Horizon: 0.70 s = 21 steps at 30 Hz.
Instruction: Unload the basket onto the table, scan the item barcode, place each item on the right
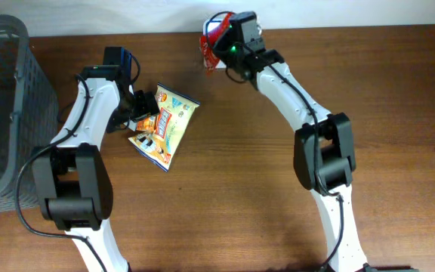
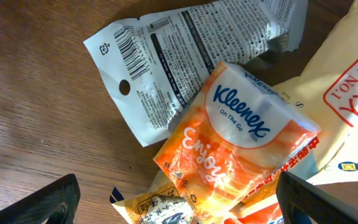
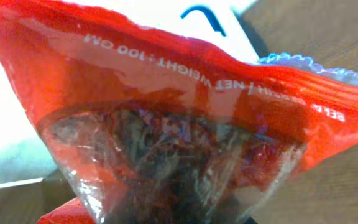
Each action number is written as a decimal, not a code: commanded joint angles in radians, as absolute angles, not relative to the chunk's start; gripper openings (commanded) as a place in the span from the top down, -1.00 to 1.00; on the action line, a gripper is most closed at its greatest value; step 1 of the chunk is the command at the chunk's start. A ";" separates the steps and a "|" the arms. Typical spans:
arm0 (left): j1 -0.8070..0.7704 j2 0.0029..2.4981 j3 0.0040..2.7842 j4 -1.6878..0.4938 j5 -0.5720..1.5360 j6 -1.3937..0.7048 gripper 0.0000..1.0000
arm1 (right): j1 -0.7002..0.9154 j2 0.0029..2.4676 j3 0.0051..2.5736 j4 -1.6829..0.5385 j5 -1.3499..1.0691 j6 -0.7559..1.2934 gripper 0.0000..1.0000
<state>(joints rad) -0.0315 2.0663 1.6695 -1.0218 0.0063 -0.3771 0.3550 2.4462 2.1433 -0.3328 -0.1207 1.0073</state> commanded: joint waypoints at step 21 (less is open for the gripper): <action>-0.030 2.062 1.668 -1.023 -0.004 -0.369 -0.98 | -0.745 2.300 2.018 -0.942 0.135 0.396 -0.97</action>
